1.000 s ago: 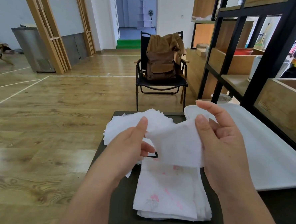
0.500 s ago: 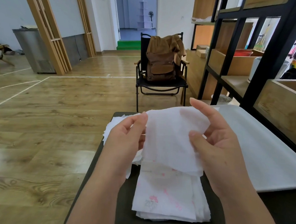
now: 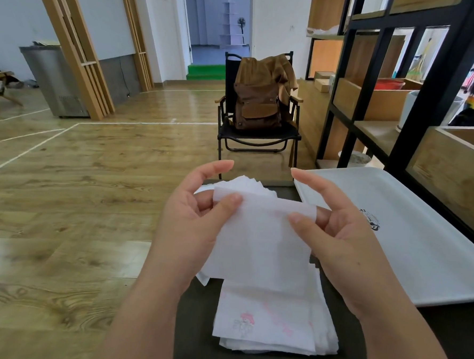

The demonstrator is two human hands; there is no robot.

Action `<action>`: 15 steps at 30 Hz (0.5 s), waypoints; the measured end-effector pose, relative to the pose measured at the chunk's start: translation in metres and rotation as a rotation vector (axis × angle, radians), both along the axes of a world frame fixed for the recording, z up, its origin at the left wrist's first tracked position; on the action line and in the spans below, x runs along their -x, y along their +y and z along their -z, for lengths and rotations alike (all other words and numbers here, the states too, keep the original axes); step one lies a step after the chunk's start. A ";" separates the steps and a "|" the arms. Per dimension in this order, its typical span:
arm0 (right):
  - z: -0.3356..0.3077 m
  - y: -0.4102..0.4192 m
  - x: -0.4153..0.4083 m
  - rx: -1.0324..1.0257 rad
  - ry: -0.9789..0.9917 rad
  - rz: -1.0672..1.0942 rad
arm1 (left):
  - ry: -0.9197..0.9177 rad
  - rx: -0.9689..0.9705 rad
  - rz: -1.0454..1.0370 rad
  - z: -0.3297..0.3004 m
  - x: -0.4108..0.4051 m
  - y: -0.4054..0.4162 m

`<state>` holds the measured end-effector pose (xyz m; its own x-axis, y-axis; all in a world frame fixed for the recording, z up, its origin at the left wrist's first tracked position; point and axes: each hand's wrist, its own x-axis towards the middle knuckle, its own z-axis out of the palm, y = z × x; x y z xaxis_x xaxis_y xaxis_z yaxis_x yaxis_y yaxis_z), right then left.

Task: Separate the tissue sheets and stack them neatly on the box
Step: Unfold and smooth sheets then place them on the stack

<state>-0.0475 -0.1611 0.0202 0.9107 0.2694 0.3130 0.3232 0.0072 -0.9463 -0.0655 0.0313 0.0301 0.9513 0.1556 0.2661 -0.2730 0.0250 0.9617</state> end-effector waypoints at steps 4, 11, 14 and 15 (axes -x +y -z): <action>0.002 0.000 -0.002 0.016 -0.049 0.120 | -0.059 -0.134 -0.006 0.000 0.001 0.001; 0.004 0.003 -0.002 0.143 -0.094 0.283 | -0.038 -0.303 -0.073 -0.001 0.001 0.001; 0.005 0.006 -0.003 0.215 -0.116 0.343 | -0.020 -0.392 -0.148 0.002 -0.001 0.001; 0.007 0.006 -0.004 0.225 -0.118 0.366 | -0.025 -0.419 -0.164 0.003 -0.001 0.001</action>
<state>-0.0432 -0.1547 0.0132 0.9204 0.0093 0.3909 0.3719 -0.3293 -0.8679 -0.0645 0.0320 0.0267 0.9155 0.1771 0.3612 -0.2647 -0.4111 0.8723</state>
